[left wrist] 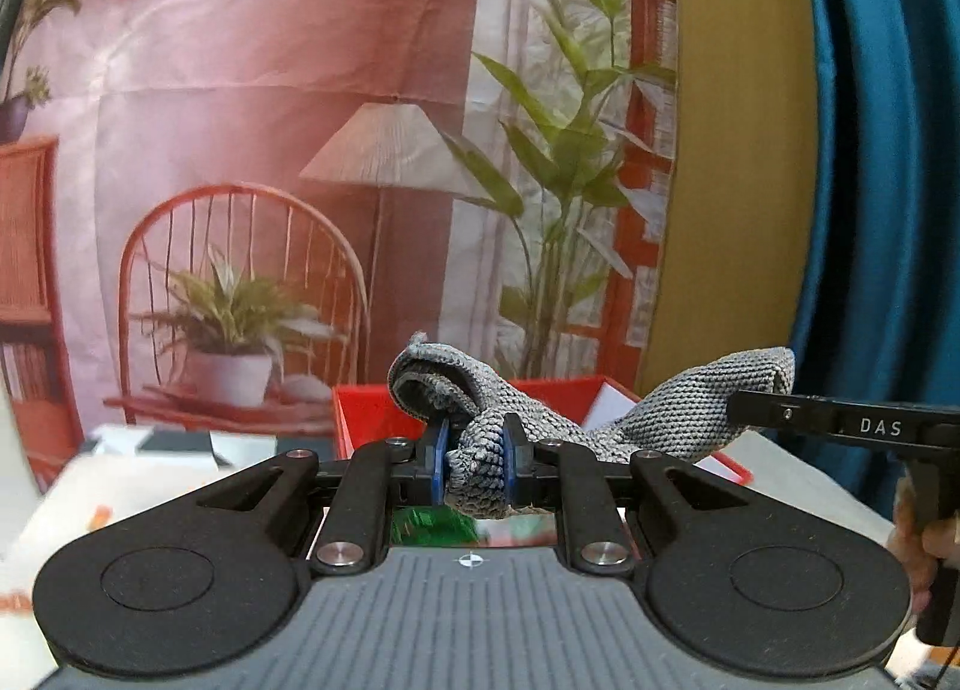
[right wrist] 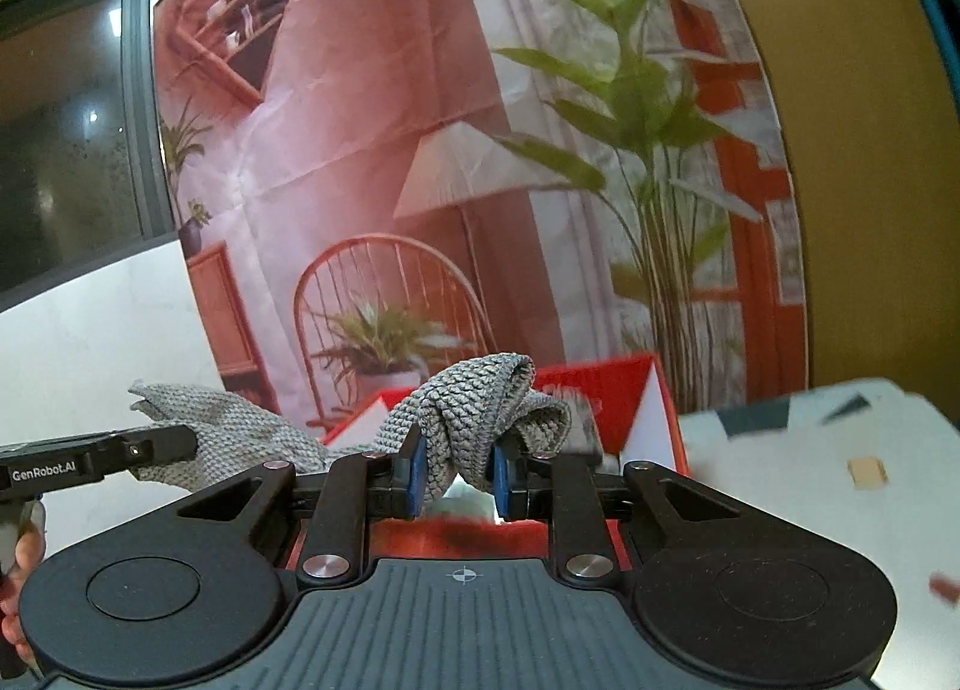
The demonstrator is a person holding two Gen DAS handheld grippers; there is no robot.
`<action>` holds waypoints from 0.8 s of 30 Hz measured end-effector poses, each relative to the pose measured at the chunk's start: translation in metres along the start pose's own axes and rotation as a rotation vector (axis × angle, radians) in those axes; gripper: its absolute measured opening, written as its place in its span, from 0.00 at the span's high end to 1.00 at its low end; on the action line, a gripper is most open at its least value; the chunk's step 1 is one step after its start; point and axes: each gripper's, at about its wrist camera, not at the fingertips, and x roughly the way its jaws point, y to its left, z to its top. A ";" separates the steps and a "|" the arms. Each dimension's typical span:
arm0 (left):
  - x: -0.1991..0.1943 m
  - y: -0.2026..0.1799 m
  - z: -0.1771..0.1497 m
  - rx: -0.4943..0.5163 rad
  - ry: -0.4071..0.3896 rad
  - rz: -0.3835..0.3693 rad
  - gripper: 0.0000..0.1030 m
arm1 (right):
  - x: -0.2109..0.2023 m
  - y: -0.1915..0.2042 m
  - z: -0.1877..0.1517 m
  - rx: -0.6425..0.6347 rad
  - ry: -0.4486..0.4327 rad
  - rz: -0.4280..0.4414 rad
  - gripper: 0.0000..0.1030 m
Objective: Organize soft objects
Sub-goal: 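Lower the grey cloth into the box and open both tools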
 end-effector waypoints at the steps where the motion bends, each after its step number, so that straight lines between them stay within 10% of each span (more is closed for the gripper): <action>1: 0.010 -0.002 0.005 0.017 -0.003 0.012 0.82 | 0.008 0.000 0.007 -0.010 0.003 -0.003 0.81; 9: 0.083 -0.003 0.030 0.060 0.036 0.099 0.82 | 0.082 0.002 0.032 -0.107 0.055 -0.073 0.81; 24: 0.165 0.021 -0.009 -0.049 0.361 0.052 0.82 | 0.171 -0.035 -0.005 -0.007 0.344 -0.191 0.81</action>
